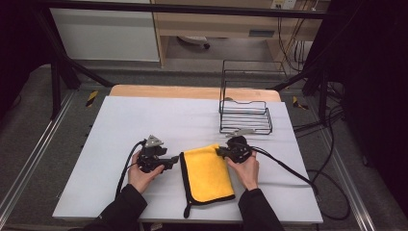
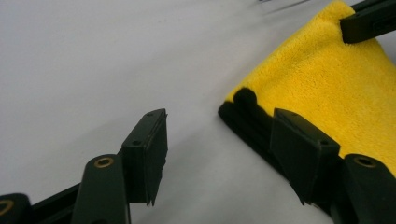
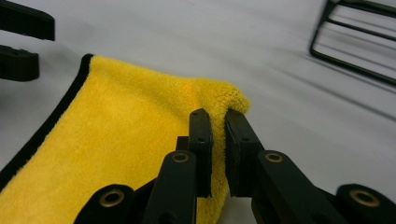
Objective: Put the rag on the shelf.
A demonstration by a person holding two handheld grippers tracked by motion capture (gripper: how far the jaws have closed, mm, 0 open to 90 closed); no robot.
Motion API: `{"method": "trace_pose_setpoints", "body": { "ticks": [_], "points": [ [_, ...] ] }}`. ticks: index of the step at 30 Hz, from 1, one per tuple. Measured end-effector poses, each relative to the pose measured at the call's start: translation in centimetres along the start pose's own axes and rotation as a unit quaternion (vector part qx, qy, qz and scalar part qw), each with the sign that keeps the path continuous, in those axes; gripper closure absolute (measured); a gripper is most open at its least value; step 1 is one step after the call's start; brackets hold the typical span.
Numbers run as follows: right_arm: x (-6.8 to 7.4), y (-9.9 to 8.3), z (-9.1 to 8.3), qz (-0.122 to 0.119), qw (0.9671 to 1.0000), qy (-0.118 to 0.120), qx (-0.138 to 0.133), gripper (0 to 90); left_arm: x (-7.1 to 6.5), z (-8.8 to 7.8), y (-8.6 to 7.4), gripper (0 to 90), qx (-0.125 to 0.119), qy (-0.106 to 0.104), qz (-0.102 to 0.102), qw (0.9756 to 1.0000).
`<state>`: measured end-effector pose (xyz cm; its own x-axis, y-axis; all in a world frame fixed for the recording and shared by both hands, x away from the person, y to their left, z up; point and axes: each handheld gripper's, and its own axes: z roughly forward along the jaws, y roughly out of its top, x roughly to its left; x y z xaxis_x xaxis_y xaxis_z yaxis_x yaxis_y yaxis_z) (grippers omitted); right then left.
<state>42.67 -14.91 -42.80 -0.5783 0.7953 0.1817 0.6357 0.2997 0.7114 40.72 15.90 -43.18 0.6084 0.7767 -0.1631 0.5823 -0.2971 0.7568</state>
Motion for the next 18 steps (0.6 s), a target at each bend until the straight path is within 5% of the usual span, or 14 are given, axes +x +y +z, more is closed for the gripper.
{"method": "trace_pose_setpoints", "body": {
  "ticks": [7, 13, 18],
  "points": [
    [-1.3, -2.2, -0.9, 0.030, 0.9994, -0.013, -0.007, 79.1, -1.2, 2.6, 2.2, 38.0, 0.021, -0.008, -0.004, 0.9997],
    [-2.0, -2.2, -1.0, 0.013, 0.9994, -0.003, -0.031, 63.3, -1.7, 4.5, 2.7, 49.5, 0.043, -0.019, -0.001, 0.9989],
    [-2.6, -2.2, -0.7, 0.016, 0.9996, 0.004, -0.023, 57.2, -1.8, 5.3, 2.5, 55.2, 0.056, -0.034, 0.000, 0.9978]
  ]
}}
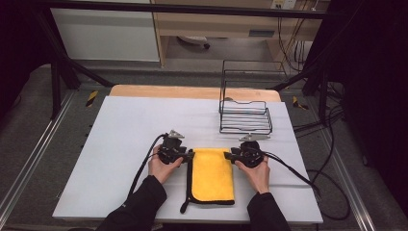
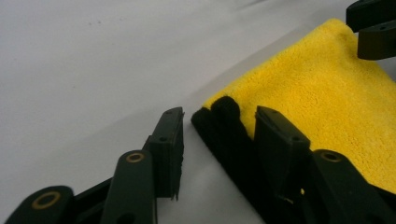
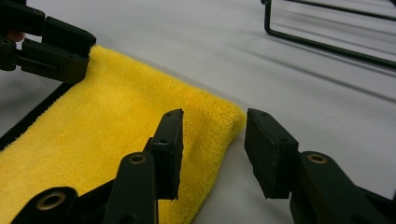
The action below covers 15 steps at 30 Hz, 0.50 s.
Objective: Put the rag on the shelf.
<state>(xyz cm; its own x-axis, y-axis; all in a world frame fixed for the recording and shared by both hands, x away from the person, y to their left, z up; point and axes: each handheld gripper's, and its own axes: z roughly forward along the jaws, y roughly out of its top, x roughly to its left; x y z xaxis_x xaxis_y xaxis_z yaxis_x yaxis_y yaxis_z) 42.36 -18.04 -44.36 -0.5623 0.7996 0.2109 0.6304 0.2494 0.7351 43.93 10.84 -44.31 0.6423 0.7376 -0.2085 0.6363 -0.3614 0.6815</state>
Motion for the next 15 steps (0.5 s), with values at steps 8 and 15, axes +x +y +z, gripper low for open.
{"method": "trace_pose_setpoints", "body": {
  "ticks": [8, 15],
  "points": [
    [-0.24, -0.42, 0.89, 0.009, 0.9998, 0.009, 0.017, 57.2, -0.37, 0.40, -0.23, 62.8, 0.006, 0.001, 0.000, 1.0000],
    [0.12, -0.70, 1.11, 0.009, 0.9999, 0.002, 0.008, 58.5, -0.47, 0.51, -0.19, 66.4, 0.010, -0.001, -0.003, 0.9999]
  ]
}}
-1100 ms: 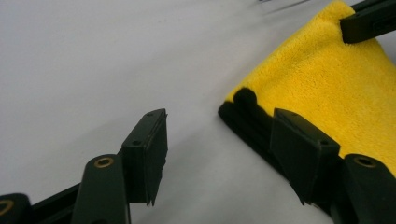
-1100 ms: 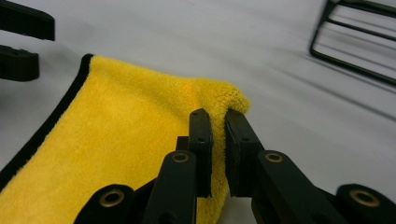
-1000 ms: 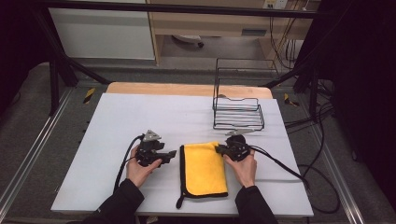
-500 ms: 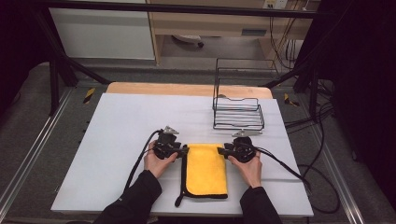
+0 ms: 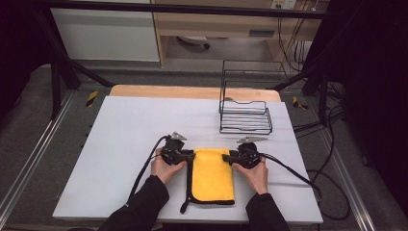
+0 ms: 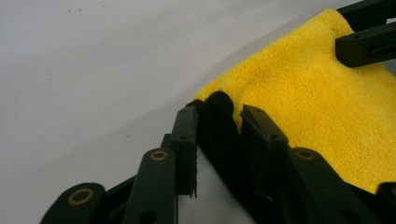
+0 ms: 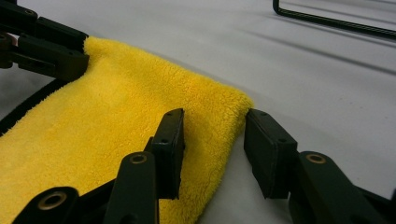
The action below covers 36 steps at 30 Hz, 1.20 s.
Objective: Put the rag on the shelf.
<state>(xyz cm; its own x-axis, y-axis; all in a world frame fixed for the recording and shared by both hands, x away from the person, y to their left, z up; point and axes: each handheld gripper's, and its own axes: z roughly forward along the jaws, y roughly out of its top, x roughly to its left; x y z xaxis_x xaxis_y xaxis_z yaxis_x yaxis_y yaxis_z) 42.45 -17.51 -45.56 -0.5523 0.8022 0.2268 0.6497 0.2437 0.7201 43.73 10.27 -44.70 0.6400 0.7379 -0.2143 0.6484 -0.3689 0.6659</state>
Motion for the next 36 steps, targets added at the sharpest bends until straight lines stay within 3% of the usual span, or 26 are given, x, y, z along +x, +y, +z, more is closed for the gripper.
{"method": "trace_pose_setpoints", "body": {
  "ticks": [10, 15, 20, 29, 36],
  "points": [
    [0.0, 0.1, 0.0, 0.024, 0.9994, 0.024, 0.012, 76.8, -0.4, 0.0, 0.2, 75.5, 0.007, 0.001, -0.012, 0.9999],
    [0.1, 0.1, 0.0, 0.028, 0.9993, 0.024, 0.009, 79.7, -0.5, 0.0, 0.1, 78.9, 0.001, 0.006, -0.014, 0.9999],
    [0.2, 0.1, -0.1, 0.033, 0.9992, 0.021, 0.004, 81.3, -0.2, -0.2, -0.2, 80.5, -0.015, -0.004, -0.023, 0.9996],
    [0.5, 0.4, -1.4, 0.025, 0.9986, 0.035, -0.031, 81.8, -0.8, -2.2, -0.3, 81.4, -0.065, -0.013, -0.004, 0.9978],
    [0.9, 0.5, -2.3, 0.017, 0.9980, 0.038, -0.048, 82.2, -1.3, -2.8, -0.3, 81.3, -0.084, -0.007, 0.022, 0.9962]
  ]
}}
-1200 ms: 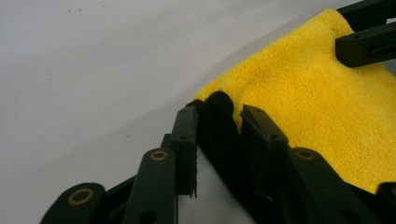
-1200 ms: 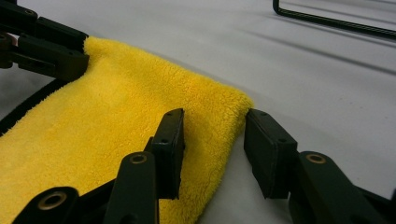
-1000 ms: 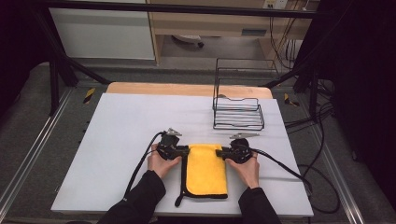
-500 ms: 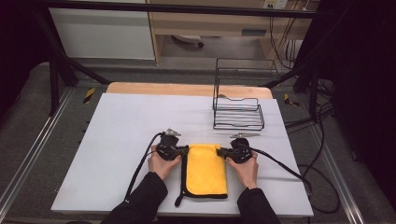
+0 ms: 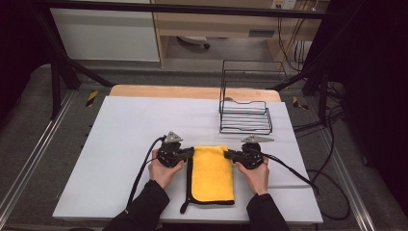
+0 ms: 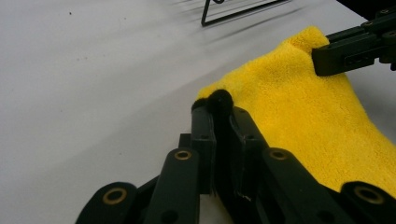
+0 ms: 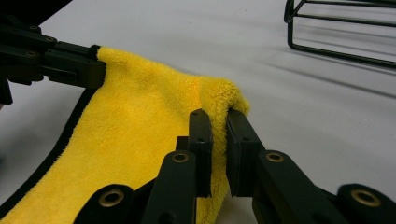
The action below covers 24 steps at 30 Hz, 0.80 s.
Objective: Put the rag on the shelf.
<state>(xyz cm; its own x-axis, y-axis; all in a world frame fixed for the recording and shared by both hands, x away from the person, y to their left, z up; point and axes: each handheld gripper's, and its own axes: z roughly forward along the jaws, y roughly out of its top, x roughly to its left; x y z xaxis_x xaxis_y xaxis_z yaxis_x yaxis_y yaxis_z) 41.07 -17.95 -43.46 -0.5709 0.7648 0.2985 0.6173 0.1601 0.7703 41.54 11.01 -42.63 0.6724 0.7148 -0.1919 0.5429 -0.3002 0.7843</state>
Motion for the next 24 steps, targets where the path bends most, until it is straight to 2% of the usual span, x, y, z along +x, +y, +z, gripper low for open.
{"method": "trace_pose_setpoints", "body": {
  "ticks": [12, 16, 24],
  "points": [
    [1.0, 0.7, -2.0, -0.007, 0.9991, 0.001, -0.041, 82.3, -1.0, -2.0, 0.9, 81.3, -0.044, -0.012, 0.001, 0.9989],
    [1.3, 1.0, -2.8, -0.015, 0.9983, 0.001, -0.057, 82.3, -1.5, -2.7, 1.4, 81.3, -0.060, -0.009, 0.013, 0.9981],
    [2.2, 1.8, -4.5, -0.029, 0.9958, -0.003, -0.086, 82.4, -2.2, -4.1, 2.3, 81.3, -0.087, -0.015, 0.021, 0.9959]
  ]
}}
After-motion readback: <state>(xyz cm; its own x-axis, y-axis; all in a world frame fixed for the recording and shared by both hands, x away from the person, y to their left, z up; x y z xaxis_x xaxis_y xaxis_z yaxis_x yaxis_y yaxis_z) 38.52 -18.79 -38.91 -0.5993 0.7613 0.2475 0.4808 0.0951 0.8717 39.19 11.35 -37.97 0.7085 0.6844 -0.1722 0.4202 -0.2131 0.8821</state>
